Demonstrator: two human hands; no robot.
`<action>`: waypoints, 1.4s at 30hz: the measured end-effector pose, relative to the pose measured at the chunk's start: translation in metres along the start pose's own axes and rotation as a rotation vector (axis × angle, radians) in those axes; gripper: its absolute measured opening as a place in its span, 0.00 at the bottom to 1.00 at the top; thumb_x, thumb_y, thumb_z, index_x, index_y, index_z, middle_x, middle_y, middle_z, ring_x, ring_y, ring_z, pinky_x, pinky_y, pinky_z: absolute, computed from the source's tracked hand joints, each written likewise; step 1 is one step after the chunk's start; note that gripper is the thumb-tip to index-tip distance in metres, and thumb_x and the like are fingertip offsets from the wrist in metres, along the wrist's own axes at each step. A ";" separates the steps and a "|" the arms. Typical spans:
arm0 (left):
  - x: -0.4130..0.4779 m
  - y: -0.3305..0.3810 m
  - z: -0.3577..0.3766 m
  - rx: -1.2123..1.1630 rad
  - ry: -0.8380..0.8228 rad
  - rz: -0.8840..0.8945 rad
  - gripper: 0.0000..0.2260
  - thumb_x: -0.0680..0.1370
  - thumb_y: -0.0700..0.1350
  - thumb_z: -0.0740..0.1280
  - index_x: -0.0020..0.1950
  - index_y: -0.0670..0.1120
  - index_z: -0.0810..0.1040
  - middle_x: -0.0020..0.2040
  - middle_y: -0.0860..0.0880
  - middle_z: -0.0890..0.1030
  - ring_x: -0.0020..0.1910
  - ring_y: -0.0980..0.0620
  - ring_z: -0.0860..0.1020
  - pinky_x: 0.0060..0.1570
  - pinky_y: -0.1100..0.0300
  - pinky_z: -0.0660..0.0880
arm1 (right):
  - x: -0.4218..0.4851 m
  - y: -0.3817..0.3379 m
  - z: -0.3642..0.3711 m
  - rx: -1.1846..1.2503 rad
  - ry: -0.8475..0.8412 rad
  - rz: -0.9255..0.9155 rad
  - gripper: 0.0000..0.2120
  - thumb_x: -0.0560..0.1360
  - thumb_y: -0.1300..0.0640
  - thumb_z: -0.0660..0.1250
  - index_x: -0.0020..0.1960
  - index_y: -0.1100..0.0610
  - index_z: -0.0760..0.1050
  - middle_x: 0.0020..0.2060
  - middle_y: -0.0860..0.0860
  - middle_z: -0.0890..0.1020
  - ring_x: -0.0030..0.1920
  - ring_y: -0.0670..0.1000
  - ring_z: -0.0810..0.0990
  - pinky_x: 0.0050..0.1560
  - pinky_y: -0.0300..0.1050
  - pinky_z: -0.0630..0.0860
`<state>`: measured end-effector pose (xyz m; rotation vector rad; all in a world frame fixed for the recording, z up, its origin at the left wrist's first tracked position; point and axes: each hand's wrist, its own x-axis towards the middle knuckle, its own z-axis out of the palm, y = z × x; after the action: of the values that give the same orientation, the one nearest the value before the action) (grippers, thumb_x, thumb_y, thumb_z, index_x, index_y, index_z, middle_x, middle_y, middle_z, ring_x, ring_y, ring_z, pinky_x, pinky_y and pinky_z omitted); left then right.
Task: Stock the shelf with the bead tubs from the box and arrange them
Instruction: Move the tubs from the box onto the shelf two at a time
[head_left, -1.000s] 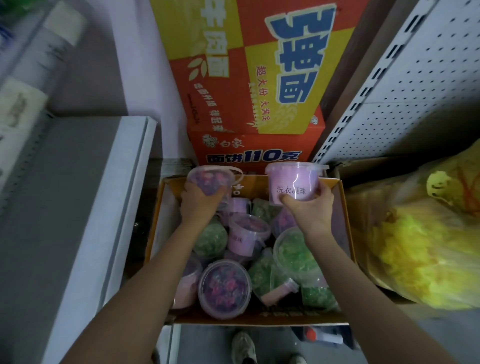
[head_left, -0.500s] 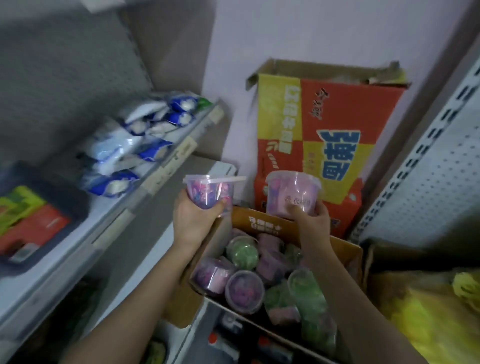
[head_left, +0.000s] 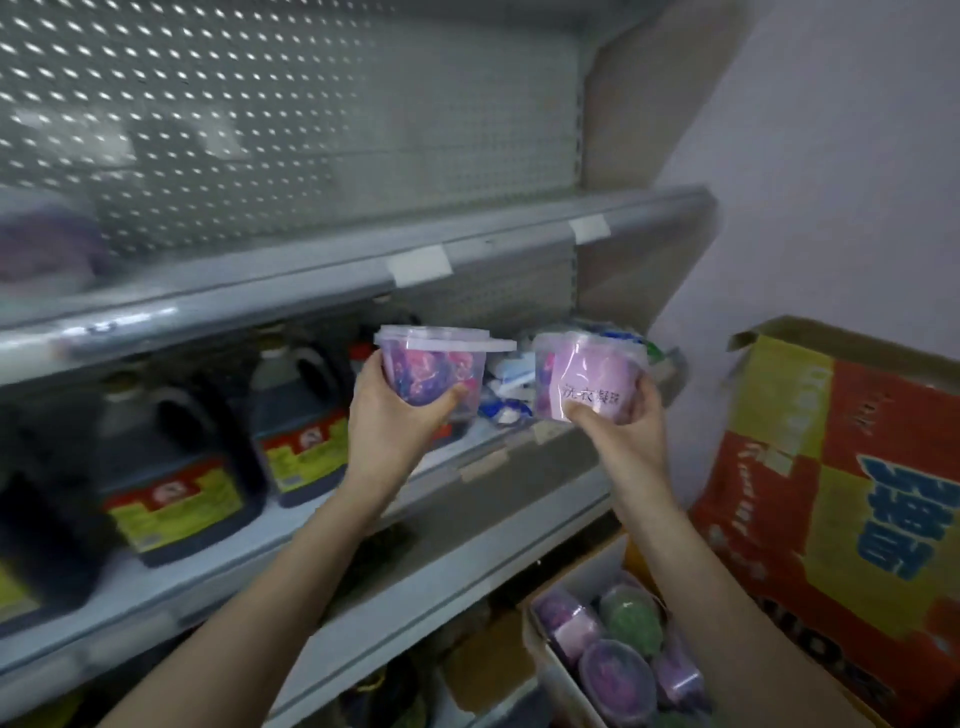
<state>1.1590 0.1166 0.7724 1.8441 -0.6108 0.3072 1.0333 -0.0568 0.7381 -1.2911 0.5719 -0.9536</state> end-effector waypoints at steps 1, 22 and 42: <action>0.004 0.004 -0.017 0.005 0.031 0.020 0.28 0.64 0.54 0.76 0.60 0.49 0.71 0.56 0.51 0.78 0.53 0.52 0.77 0.52 0.57 0.75 | -0.001 -0.008 0.018 0.003 -0.032 -0.024 0.41 0.64 0.65 0.76 0.71 0.51 0.62 0.59 0.48 0.76 0.50 0.42 0.78 0.44 0.33 0.73; 0.117 -0.022 -0.287 0.198 0.486 0.089 0.36 0.60 0.62 0.75 0.63 0.49 0.69 0.56 0.52 0.76 0.53 0.53 0.77 0.52 0.53 0.76 | -0.036 -0.097 0.345 0.011 -0.448 -0.403 0.38 0.65 0.55 0.77 0.69 0.49 0.61 0.59 0.46 0.71 0.52 0.44 0.76 0.43 0.35 0.73; 0.142 -0.043 -0.292 0.744 0.280 -0.094 0.19 0.75 0.51 0.66 0.59 0.39 0.74 0.64 0.39 0.73 0.67 0.41 0.68 0.63 0.43 0.67 | -0.013 -0.080 0.335 -0.663 -0.295 -0.534 0.16 0.75 0.47 0.66 0.60 0.52 0.72 0.62 0.47 0.75 0.65 0.51 0.70 0.74 0.59 0.48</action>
<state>1.3256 0.3630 0.9106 2.4627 -0.2154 0.7941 1.2773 0.1350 0.8874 -2.2143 0.3166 -1.0080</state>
